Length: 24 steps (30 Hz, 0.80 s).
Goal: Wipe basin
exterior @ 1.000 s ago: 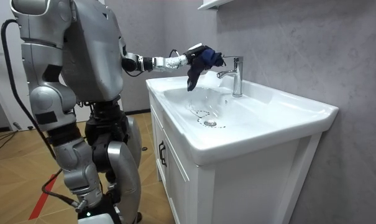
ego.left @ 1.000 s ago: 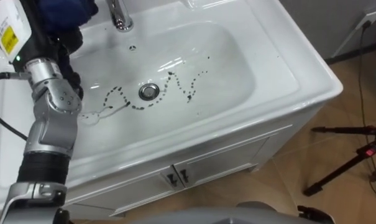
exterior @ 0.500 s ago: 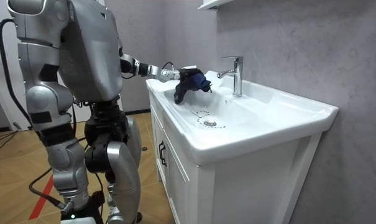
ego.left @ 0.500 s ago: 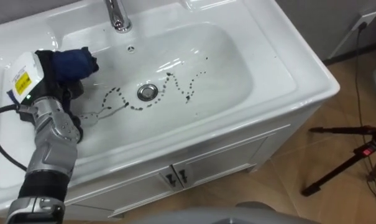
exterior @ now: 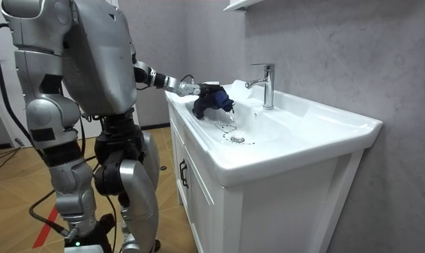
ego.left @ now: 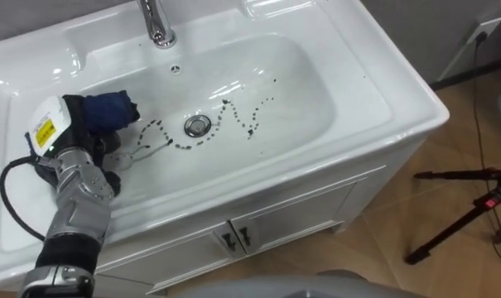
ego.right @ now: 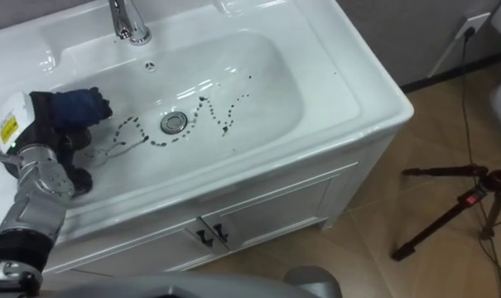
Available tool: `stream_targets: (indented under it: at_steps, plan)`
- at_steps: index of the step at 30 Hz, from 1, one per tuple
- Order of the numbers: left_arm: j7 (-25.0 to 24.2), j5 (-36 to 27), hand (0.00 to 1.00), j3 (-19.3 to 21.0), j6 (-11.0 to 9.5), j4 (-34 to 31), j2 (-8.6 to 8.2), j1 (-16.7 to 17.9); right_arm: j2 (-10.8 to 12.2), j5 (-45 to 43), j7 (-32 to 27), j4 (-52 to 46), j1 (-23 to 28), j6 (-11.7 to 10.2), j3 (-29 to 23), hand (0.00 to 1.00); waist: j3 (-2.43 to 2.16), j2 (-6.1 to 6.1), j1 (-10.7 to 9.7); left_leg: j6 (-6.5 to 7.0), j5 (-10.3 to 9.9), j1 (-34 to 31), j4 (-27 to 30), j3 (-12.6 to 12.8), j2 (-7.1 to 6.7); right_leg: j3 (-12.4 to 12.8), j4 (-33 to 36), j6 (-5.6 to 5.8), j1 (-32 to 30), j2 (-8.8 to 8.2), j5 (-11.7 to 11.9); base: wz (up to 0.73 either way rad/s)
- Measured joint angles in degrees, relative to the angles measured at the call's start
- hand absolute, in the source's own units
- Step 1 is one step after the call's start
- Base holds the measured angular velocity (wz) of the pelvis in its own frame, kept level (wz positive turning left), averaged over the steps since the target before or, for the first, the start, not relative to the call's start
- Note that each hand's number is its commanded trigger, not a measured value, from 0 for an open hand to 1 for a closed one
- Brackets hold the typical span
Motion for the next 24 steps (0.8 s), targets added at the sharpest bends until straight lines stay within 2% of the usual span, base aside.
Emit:
stream_targets:
  at_steps: [6,7,8,13,16,20,24]
  plan:
    - [-1.1,2.1,1.0,0.0,0.0,3.1,-1.13,0.3,0.0,-2.2,0.2,-0.8,0.1,0.3,-0.3,0.0,0.03,-0.23,-0.1,0.0,0.0,0.1,0.1,0.1,-0.11,0.0,1.1,-0.1,0.0,-0.17,-0.5,0.0]
    - [-1.2,2.1,1.0,0.0,-0.2,3.6,-1.34,0.2,0.0,-2.7,0.2,-0.9,0.0,0.3,-0.3,0.0,0.23,-0.55,-0.2,0.0,0.0,0.1,0.1,0.1,-0.11,0.0,1.4,-0.13,-0.1,-0.22,-0.6,0.0]
    - [-1.6,2.8,1.0,-0.1,-0.5,4.9,-1.37,0.2,0.0,-3.8,0.4,-1.3,0.0,0.3,-0.3,0.0,0.25,-0.59,-0.3,-0.01,0.0,0.2,0.1,0.2,-0.14,0.1,1.8,-0.15,-0.1,-0.26,-0.9,0.0]
    - [-3.9,7.1,1.0,-1.8,-0.8,9.6,-1.76,0.2,0.0,-6.7,1.8,-2.1,0.2,0.5,-0.3,0.0,0.11,-0.46,-1.3,-0.08,0.0,1.0,-0.2,0.2,0.05,0.1,2.1,-0.39,0.2,-0.07,-1.2,-0.01]
    - [-5.1,8.9,1.0,-2.0,-0.7,11.5,-1.71,0.2,-0.2,-6.9,2.1,-2.0,0.3,0.7,-0.6,0.0,0.02,-0.35,-1.4,-0.11,0.0,1.8,-0.4,0.9,0.05,1.4,2.8,-0.46,0.1,0.34,-1.6,-0.14]
    - [-5.5,9.0,1.0,-1.7,-0.6,13.6,-1.63,0.9,-0.3,-6.5,2.4,-2.1,1.4,2.3,-1.0,0.0,-0.4,-0.63,-1.1,-0.16,0.0,3.4,-0.8,1.7,0.19,2.5,3.0,-0.65,1.0,0.72,-1.9,-0.14]
    - [-5.2,9.8,1.0,0.5,-0.7,15.7,-1.66,1.0,0.0,-8.7,3.0,-1.8,1.3,2.8,-1.6,0.0,-0.79,-1.19,-1.3,-0.18,0.0,4.6,-0.7,2.3,0.19,3.5,4.0,-0.96,1.0,0.85,-2.4,-0.24]
